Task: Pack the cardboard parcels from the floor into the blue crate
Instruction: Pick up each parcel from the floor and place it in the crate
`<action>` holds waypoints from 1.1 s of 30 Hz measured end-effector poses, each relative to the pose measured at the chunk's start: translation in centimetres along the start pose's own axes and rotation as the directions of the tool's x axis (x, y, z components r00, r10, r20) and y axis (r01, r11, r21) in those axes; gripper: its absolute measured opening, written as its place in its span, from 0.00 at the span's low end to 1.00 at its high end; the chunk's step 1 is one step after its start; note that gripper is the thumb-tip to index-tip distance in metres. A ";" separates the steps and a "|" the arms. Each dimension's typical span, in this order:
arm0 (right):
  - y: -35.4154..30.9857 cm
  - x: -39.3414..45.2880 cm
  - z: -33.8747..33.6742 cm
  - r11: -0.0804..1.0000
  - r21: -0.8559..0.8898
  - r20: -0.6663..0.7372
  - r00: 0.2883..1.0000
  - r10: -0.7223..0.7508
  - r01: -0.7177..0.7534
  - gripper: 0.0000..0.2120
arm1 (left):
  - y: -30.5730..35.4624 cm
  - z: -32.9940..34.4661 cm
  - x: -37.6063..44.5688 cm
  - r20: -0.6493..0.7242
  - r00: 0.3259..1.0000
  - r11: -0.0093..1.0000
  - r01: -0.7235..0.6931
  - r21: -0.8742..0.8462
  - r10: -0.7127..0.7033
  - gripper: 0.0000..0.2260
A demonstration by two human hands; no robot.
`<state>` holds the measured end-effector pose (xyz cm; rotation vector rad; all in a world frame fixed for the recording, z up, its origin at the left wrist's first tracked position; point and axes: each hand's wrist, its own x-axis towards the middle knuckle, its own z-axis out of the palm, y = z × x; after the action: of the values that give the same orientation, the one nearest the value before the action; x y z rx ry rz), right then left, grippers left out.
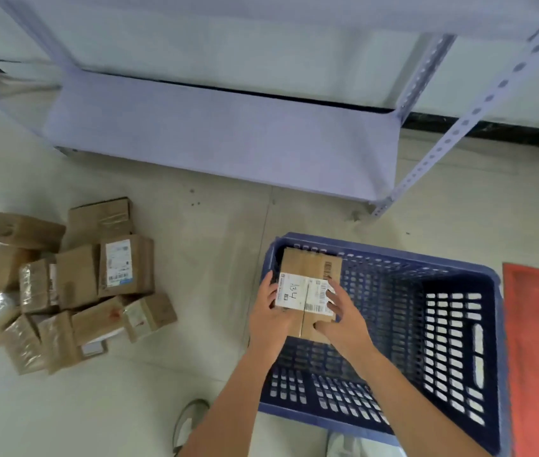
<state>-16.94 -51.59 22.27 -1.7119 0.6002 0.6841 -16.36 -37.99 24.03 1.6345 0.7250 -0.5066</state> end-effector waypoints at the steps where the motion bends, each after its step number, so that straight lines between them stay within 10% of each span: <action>1: -1.0 -0.4 0.7 1.000 -0.001 0.006 1.000 -0.009 0.009 0.41 | 0.7 -1.3 -0.2 0.005 1.000 1.000 0.008 -0.028 -0.008 0.34; 19: -10.5 -4.1 35.1 0.993 0.081 0.178 0.982 0.069 -0.084 0.40 | -4.0 -39.9 3.0 -0.144 0.956 0.957 0.228 -0.181 -0.255 0.25; 33: -8.7 0.2 46.3 0.969 -0.172 0.204 0.956 0.209 -0.176 0.37 | -13.8 -48.7 6.1 -0.182 0.886 0.898 0.389 -0.203 -0.425 0.27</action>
<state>-16.96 -4.55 19.17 -1.6999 0.5742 1.0688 -24.92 12.05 19.27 1.3992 1.2643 -0.5513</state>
